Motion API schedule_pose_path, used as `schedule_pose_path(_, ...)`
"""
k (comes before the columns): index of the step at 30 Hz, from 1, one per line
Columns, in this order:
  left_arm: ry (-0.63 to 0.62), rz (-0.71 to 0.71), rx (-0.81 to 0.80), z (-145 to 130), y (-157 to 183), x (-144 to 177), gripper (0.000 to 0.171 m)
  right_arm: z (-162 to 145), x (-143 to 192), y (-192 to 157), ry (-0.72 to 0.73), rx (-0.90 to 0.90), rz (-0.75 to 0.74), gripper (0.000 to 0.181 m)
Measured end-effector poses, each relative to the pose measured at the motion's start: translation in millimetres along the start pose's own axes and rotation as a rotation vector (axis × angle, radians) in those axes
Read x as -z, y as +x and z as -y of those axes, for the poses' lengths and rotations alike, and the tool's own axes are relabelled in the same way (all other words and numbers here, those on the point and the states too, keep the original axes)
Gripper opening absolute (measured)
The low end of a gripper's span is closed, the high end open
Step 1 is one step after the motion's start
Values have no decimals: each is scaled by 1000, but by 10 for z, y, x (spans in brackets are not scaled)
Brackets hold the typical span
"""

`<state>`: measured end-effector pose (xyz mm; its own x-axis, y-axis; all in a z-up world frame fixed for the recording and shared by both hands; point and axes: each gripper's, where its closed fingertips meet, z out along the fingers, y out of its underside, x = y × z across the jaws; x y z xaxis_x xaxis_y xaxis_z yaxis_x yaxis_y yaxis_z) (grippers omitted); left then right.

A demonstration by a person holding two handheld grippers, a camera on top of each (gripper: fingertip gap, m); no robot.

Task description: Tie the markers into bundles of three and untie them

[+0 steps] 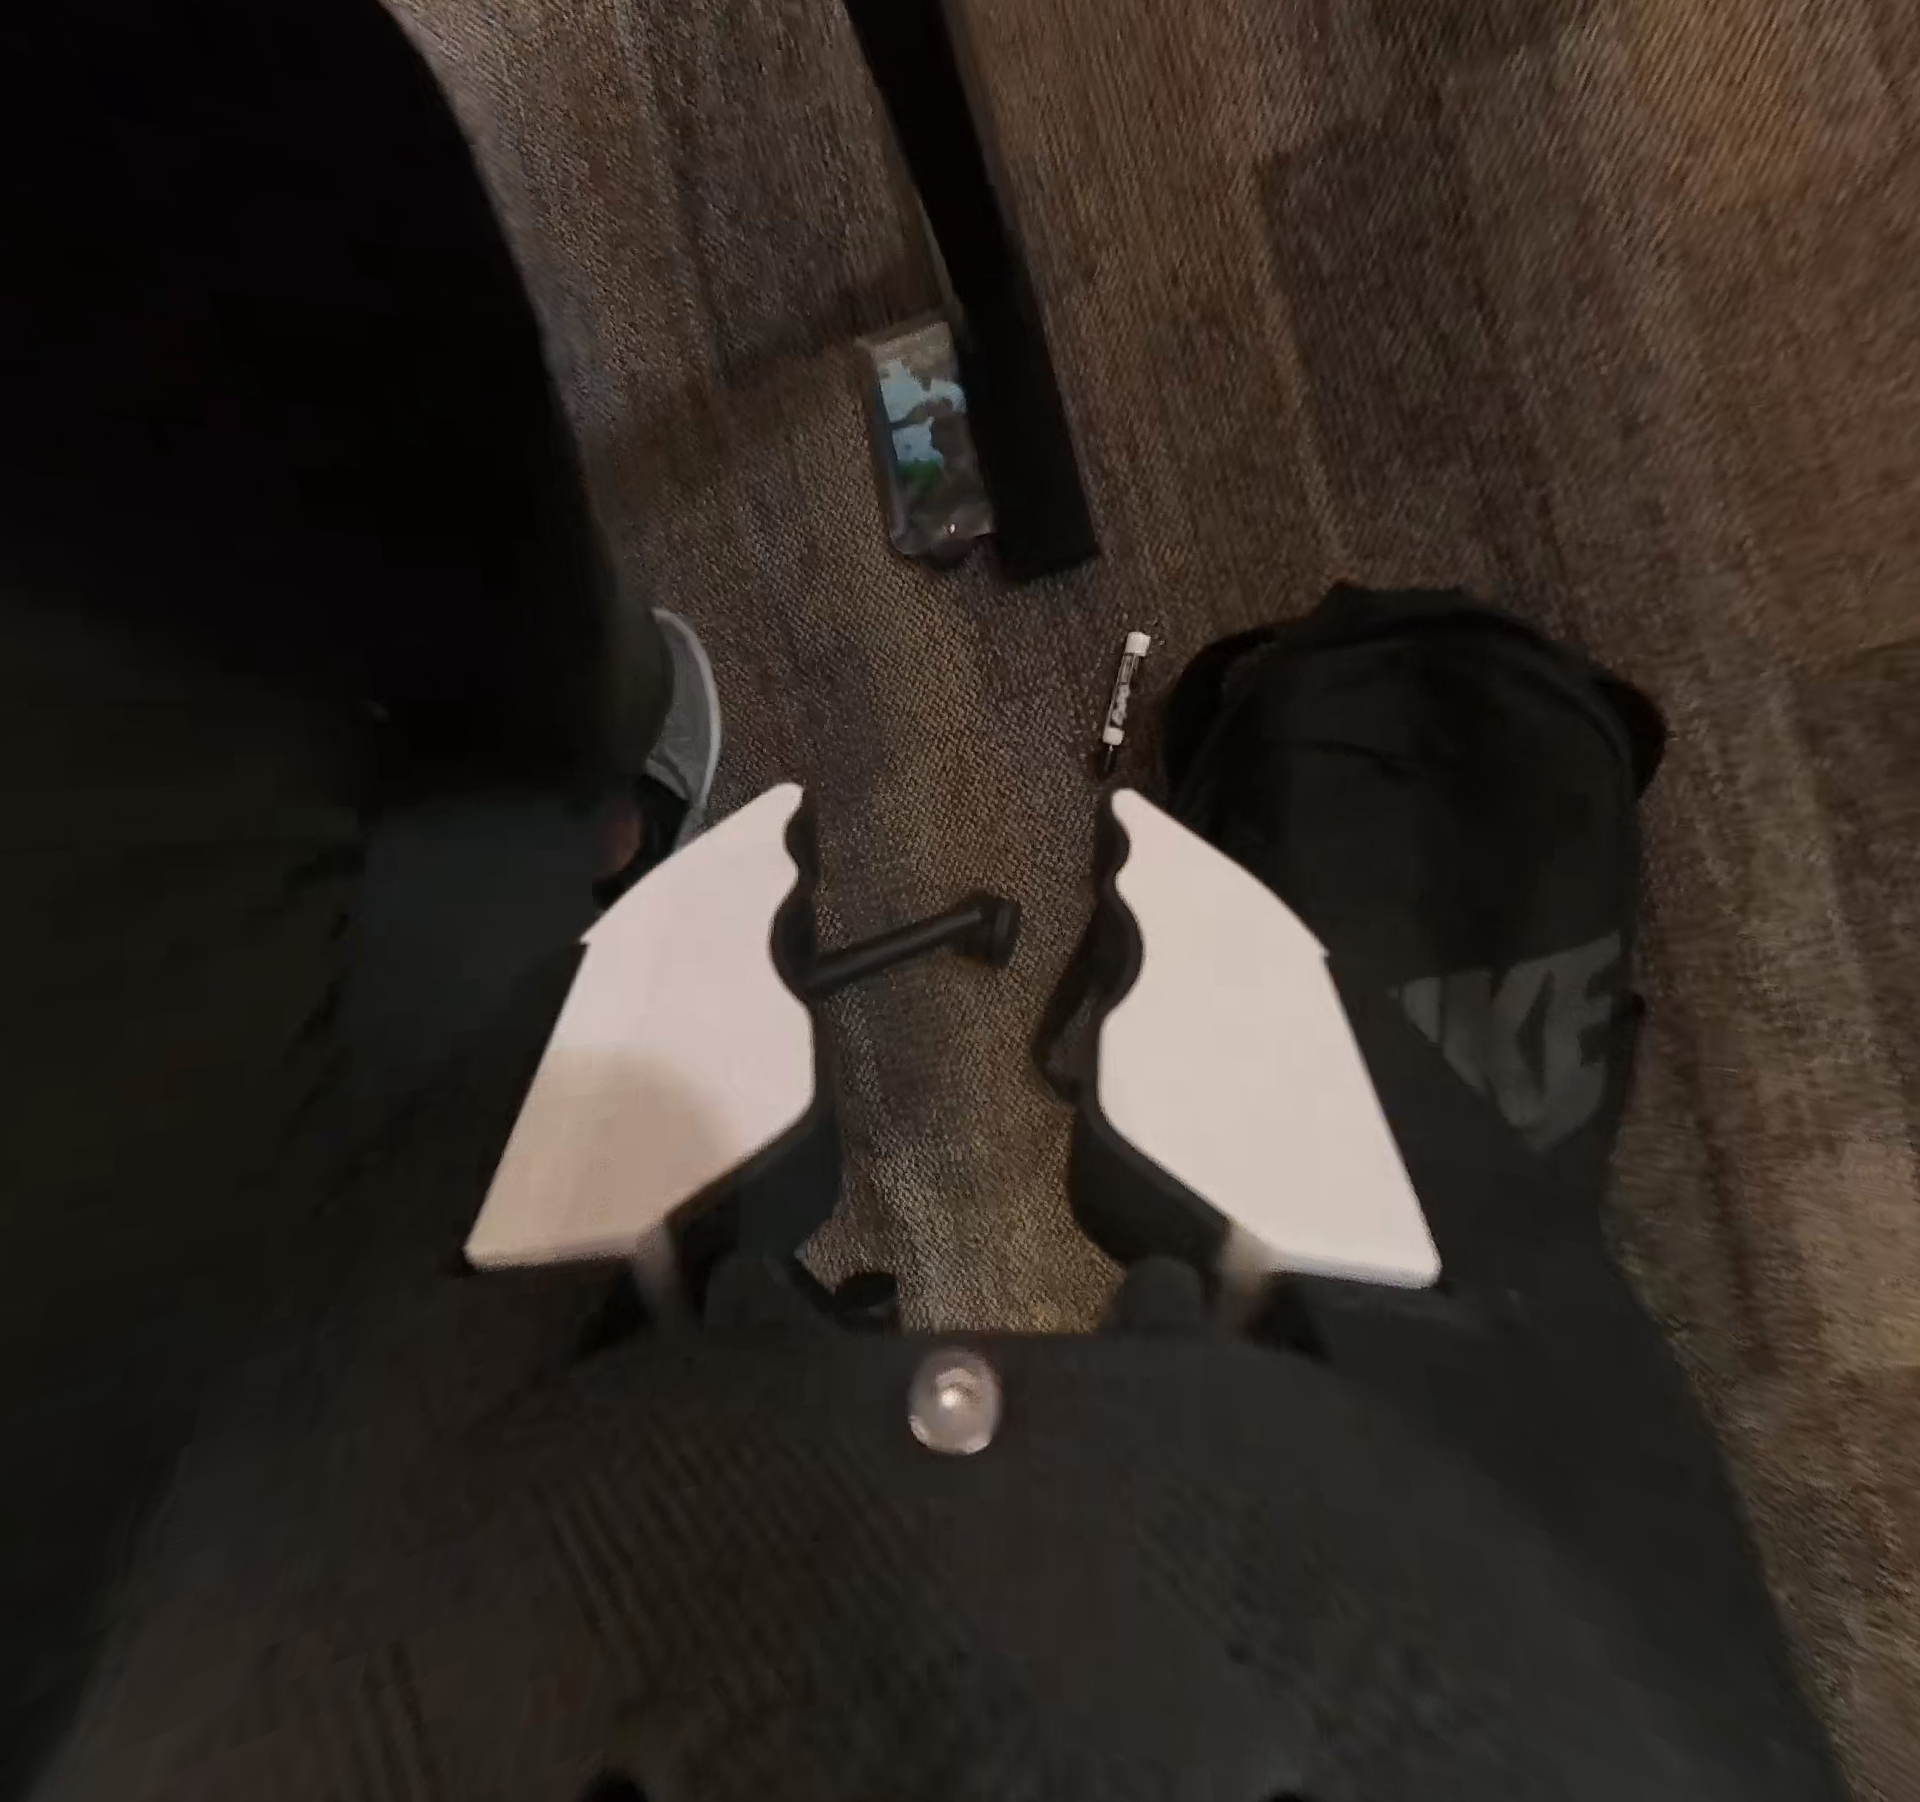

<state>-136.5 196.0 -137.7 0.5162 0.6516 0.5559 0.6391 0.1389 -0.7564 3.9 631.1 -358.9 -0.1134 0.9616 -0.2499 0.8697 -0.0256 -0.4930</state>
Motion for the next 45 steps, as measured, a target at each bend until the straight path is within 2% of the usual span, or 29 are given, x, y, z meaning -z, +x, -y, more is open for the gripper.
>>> schedule_pose_path(4, 20, 44, 40, 55, -148, -63, 39, -633, -1005, 445, -82, 14, -20, 50)
schedule_pose_path(7, 7, 21, 95, 50, -221, -172, 40, -1095, -1814, 736, -165, 213, -64, 39)
schedule_pose_path(9, 26, 16, 144, 71, -286, -233, 39, -1282, -2359, 883, -186, 356, -84, 31)
schedule_pose_path(11, 43, 6, 213, 94, -328, -287, 39, -1450, -2872, 961, -228, 426, -86, 31)
schedule_pose_path(15, 74, 52, 290, 178, -468, -340, 39, -1630, -3737, 936, -284, 382, -99, 33)
schedule_pose_path(20, 104, 120, 328, 425, -623, -377, 39, -1736, -4449, 1067, -303, 234, -231, 35)
schedule_pose_path(25, 13, 151, 175, 542, -584, -569, 40, -2003, -4749, 1262, -400, 39, -458, 22)
schedule_pose_path(28, 24, 116, 149, 651, -496, -685, 39, -2200, -4857, 1213, -471, -38, -459, 30)
schedule_pose_path(32, -3, 118, 139, 617, -464, -738, 39, -2279, -4870, 1297, -489, -18, -479, 29)
schedule_pose_path(36, -2, 94, 158, 598, -441, -756, 40, -2253, -4912, 1354, -478, -28, -404, 32)
schedule_pose_path(40, -6, 83, 160, 606, -440, -770, 40, -2449, -4919, 1347, -627, -66, -295, 18)
schedule_pose_path(45, 27, 31, 142, 682, -269, -721, 40, -2138, -4703, 1262, -469, -152, -238, 17)
